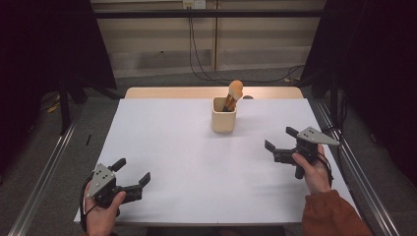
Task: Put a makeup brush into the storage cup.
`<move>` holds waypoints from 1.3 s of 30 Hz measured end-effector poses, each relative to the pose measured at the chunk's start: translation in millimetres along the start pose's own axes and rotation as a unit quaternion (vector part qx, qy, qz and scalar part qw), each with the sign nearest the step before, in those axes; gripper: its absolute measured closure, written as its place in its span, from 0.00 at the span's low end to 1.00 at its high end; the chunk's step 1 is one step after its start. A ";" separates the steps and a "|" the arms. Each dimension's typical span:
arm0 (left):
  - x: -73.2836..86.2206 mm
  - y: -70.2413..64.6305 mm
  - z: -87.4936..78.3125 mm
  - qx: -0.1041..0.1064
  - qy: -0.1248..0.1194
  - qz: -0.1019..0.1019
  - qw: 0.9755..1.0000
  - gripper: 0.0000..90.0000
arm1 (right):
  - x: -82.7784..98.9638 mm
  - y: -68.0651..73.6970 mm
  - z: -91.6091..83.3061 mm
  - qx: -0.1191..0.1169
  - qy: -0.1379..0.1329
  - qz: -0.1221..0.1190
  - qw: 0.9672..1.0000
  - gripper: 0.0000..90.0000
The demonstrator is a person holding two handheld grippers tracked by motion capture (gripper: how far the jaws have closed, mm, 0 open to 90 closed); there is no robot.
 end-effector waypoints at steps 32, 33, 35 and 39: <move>2.7 -3.2 -3.9 -0.002 0.006 -0.004 1.000 0.04 | 54.3 0.2 -61.7 0.028 0.011 0.011 0.999 0.02; 2.8 -1.9 -4.8 -0.004 0.003 -0.007 1.000 0.04 | 55.6 -0.2 -62.7 0.030 0.012 0.014 0.999 0.02; 3.2 -0.7 -5.8 -0.007 0.002 -0.010 1.000 0.04 | 57.3 -0.3 -64.6 0.025 0.012 0.017 0.999 0.02; 4.3 -1.8 -7.5 -0.004 0.004 -0.006 1.000 0.04 | 62.5 0.0 -68.7 0.028 0.014 0.012 0.999 0.02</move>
Point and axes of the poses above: each handheld gripper's, and its own axes: z roughly forward along the jaws, x roughly out of its underside, y roughly to its left, the point moved 6 cm from there along z, roughly forward along the jaws, and after that the axes turned 11 degrees about y, right-handed, at the moved point
